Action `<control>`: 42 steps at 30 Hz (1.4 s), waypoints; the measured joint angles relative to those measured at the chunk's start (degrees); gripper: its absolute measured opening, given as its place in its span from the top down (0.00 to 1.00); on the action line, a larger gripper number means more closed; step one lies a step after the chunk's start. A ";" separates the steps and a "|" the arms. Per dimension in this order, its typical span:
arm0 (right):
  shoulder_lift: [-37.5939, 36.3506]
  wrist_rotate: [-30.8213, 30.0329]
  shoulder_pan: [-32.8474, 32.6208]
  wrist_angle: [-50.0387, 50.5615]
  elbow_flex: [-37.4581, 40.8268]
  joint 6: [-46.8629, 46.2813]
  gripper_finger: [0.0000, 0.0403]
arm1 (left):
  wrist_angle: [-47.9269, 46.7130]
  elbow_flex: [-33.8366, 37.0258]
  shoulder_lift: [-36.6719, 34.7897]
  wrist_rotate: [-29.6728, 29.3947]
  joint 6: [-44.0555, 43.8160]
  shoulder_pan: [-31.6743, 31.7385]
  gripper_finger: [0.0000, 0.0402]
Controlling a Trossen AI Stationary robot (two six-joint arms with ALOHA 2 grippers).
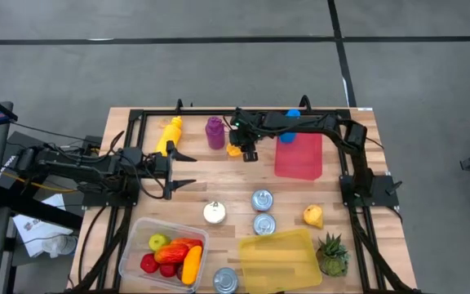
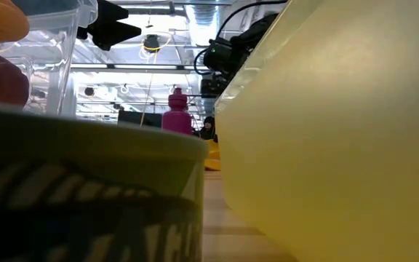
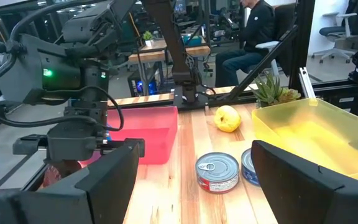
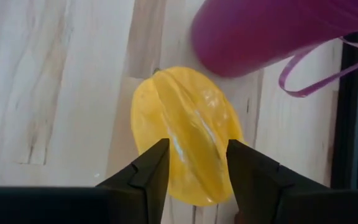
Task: Pick & Place Food Item
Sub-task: Put the yellow starfruit into the transparent bin
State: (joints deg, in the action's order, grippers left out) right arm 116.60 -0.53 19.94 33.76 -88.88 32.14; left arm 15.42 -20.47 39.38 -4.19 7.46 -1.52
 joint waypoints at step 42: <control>-0.07 -0.88 -0.26 2.22 0.04 2.38 0.51 | 1.53 0.00 0.00 0.16 -0.89 0.00 0.25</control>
State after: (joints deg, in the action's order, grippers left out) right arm 116.53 -1.41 19.68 35.99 -88.84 34.52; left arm 16.95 -20.47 39.38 -4.03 6.57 -1.52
